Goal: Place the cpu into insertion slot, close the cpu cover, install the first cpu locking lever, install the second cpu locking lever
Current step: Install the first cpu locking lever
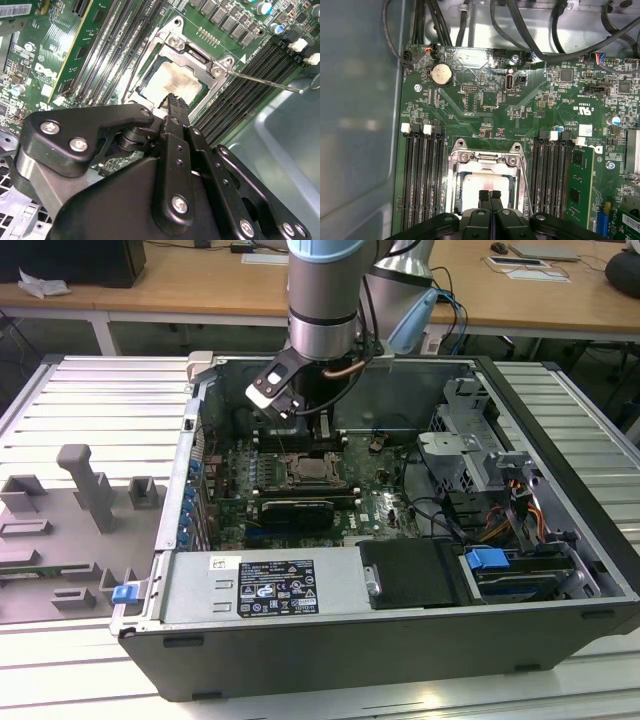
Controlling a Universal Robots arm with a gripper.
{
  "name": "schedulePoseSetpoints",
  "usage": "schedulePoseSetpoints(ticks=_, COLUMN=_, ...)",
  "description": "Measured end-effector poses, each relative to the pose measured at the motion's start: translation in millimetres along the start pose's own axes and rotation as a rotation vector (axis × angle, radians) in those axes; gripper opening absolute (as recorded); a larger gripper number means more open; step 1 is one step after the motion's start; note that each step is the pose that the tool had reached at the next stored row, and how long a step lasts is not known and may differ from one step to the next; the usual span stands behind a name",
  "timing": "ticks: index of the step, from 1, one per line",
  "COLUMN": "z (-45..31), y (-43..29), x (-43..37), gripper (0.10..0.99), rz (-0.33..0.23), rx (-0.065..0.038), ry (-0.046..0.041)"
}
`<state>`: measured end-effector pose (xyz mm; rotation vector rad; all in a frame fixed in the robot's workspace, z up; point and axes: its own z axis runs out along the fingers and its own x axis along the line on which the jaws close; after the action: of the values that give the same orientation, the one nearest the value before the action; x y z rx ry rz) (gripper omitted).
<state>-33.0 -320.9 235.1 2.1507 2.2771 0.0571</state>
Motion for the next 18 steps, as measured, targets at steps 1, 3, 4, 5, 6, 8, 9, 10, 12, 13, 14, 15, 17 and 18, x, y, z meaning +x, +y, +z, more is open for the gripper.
schedulePoseSetpoints(ticks=1, z=-0.8, y=0.0, x=0.0, gripper=0.106, rz=0.0, rx=0.0, ry=-0.0001)
schedulePoseSetpoints(ticks=3, z=-1.8, y=0.1, x=0.0, gripper=0.106, rz=0.0, rx=0.0, ry=0.0)
schedulePoseSetpoints(ticks=4, z=-2.3, y=0.1, x=0.0, gripper=0.106, rz=0.001, rx=0.0, ry=0.0)
schedulePoseSetpoints(ticks=5, z=-3.8, y=0.1, x=0.1, gripper=0.106, rz=0.001, rx=0.0, ry=0.0)
schedulePoseSetpoints(ticks=6, z=-5.1, y=0.2, x=0.1, gripper=0.106, rz=0.001, rx=0.0, ry=0.0)
schedulePoseSetpoints(ticks=8, z=-6.7, y=0.2, x=0.1, gripper=0.106, rz=0.001, rx=0.0, ry=-0.0001)
schedulePoseSetpoints(ticks=9, z=-8.2, y=0.3, x=0.2, gripper=0.106, rz=0.001, rx=0.0, ry=-0.0001)
schedulePoseSetpoints(ticks=10, z=-9.4, y=0.3, x=0.2, gripper=0.106, rz=0.001, rx=0.0, ry=-0.0001)
schedulePoseSetpoints(ticks=12, z=-11.7, y=0.4, x=0.2, gripper=0.106, rz=0.001, rx=0.0, ry=-0.0001)
schedulePoseSetpoints(ticks=13, z=-14.3, y=0.5, x=0.3, gripper=0.106, rz=0.001, rx=0.0, ry=0.0)
schedulePoseSetpoints(ticks=14, z=-16.2, y=0.5, x=0.3, gripper=0.106, rz=0.001, rx=0.0, ry=0.0)
schedulePoseSetpoints(ticks=15, z=-18.5, y=0.6, x=0.3, gripper=0.106, rz=0.001, rx=0.0, ry=-0.0001)
schedulePoseSetpoints(ticks=17, z=-26.9, y=0.9, x=0.5, gripper=0.106, rz=0.001, rx=0.0, ry=-0.0001)
schedulePoseSetpoints(ticks=18, z=-29.0, y=0.9, x=0.5, gripper=0.106, rz=0.001, rx=0.0, ry=-0.0002)
